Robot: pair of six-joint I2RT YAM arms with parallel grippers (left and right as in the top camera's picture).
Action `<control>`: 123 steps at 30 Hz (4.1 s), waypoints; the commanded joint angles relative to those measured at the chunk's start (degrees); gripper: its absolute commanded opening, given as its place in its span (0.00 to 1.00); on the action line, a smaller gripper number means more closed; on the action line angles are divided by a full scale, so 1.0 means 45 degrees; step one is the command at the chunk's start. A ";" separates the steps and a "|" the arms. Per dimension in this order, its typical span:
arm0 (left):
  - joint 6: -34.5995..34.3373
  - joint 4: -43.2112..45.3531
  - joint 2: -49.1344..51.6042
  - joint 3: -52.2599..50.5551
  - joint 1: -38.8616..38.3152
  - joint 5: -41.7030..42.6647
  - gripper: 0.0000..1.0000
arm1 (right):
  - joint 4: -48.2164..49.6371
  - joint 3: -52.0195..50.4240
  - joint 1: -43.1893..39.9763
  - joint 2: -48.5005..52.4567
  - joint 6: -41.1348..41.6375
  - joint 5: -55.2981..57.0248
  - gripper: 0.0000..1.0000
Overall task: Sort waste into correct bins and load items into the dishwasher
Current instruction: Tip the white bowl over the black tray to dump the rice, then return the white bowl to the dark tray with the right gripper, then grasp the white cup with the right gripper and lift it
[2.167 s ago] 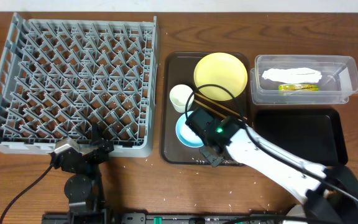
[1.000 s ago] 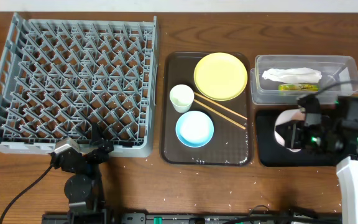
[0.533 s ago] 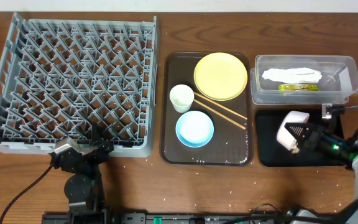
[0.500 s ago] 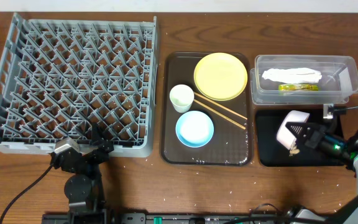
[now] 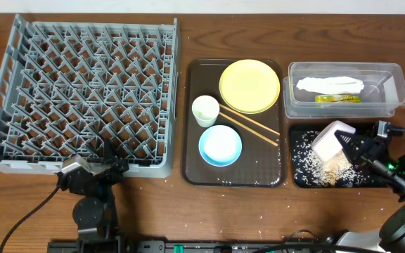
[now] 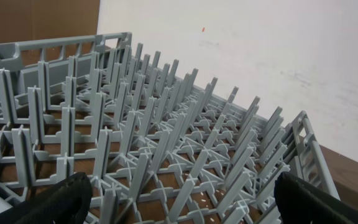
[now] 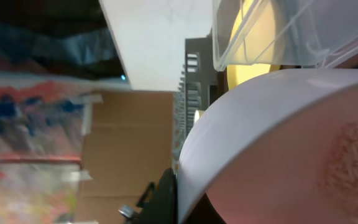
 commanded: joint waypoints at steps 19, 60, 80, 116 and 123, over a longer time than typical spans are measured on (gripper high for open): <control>0.0219 -0.0291 -0.0078 -0.0359 0.0039 0.0024 0.94 | -0.0840 -0.0044 -0.1054 0.0024 0.0520 -0.0758 0.01; 0.0219 -0.0291 -0.0078 -0.0359 0.0039 0.0024 0.94 | -0.0908 0.3706 1.7646 -0.0427 0.4469 1.8248 0.01; 0.0219 -0.0291 -0.0078 -0.0359 0.0039 0.0024 0.94 | -0.1117 0.7830 1.7277 0.0398 0.5625 1.7728 0.55; 0.0219 -0.0291 -0.0078 -0.0359 0.0039 0.0024 0.94 | -0.2579 1.5635 1.4435 0.3643 0.5693 1.5630 0.01; 0.0209 -0.0306 -0.0078 -0.0359 0.0039 0.0539 0.94 | -0.2803 1.5552 1.1404 0.2783 0.4245 0.9690 0.01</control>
